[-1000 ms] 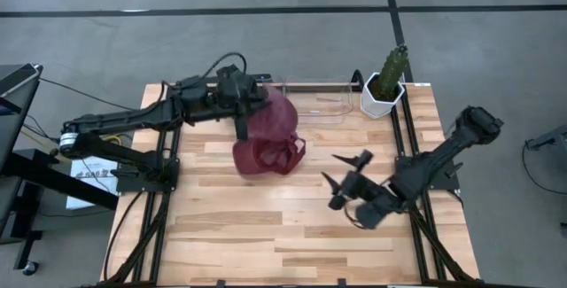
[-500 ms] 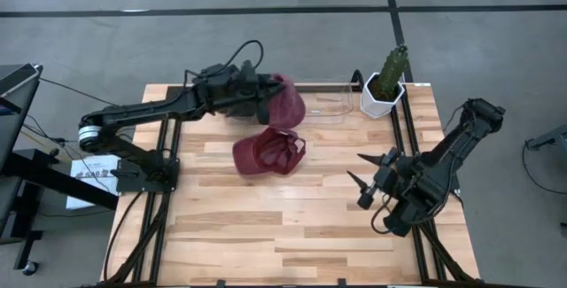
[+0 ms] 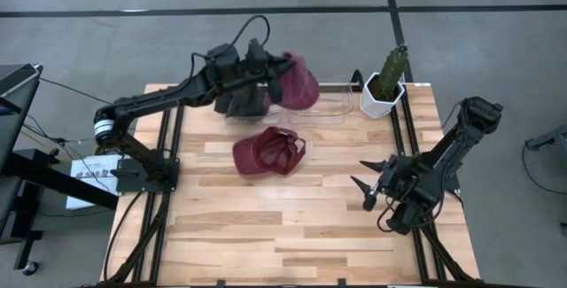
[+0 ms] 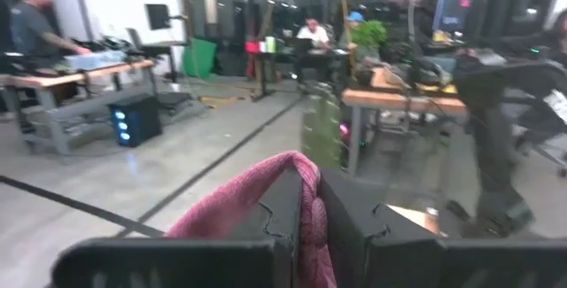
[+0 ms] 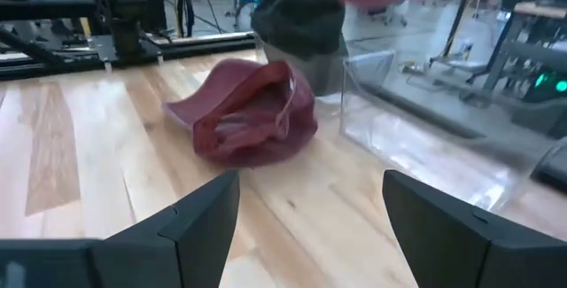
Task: Pick & Place hat
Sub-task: Put the right red cap into the right transparent bin
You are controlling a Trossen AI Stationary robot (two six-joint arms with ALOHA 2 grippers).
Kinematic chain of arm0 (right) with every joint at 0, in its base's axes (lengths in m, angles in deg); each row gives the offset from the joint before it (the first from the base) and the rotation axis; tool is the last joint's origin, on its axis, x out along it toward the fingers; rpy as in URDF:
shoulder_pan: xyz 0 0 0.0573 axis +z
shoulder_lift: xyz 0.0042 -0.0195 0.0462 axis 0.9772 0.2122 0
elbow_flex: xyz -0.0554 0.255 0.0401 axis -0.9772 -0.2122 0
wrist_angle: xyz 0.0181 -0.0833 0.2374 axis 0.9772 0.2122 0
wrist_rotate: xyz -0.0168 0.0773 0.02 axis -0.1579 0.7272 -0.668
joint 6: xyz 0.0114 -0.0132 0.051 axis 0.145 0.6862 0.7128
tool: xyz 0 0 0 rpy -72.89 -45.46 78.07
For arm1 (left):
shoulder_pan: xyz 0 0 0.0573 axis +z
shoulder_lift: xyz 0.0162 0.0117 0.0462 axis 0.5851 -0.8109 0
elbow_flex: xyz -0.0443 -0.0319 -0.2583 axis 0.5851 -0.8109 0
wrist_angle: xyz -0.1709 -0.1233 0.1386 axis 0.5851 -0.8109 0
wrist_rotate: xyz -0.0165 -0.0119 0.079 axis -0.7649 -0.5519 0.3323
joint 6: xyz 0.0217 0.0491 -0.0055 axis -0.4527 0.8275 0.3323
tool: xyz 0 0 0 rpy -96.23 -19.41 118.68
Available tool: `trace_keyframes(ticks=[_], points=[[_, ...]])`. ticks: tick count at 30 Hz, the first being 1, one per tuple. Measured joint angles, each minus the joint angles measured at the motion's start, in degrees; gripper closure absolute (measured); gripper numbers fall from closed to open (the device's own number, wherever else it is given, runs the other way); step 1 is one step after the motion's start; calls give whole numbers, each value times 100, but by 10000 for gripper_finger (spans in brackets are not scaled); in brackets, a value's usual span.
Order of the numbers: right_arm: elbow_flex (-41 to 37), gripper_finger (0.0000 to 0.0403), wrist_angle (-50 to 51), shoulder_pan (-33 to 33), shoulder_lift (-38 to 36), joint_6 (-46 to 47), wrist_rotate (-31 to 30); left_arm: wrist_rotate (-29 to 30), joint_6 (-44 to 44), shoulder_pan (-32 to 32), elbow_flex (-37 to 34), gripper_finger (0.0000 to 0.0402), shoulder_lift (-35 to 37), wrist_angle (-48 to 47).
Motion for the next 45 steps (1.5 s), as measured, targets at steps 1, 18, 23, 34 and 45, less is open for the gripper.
trace_keyframes(ticks=[1,18,23,34,45], points=[[-67,132,-245,-19,2,-148,78,13,0,62,19,366,-3,4],[-263,132,-6584,-2846,62,-7651,5972,-144,-31,526,26,366,-7,-445],[-265,132,-6544,-3715,-251,-8245,8186,-158,-28,501,26,366,-7,-486],[-828,132,-6128,-4467,-1471,-8682,8863,-61,-42,514,140,366,-7,-435],[-2108,132,-7101,-4717,-2245,-8792,8926,268,-86,553,461,366,-129,-483]])
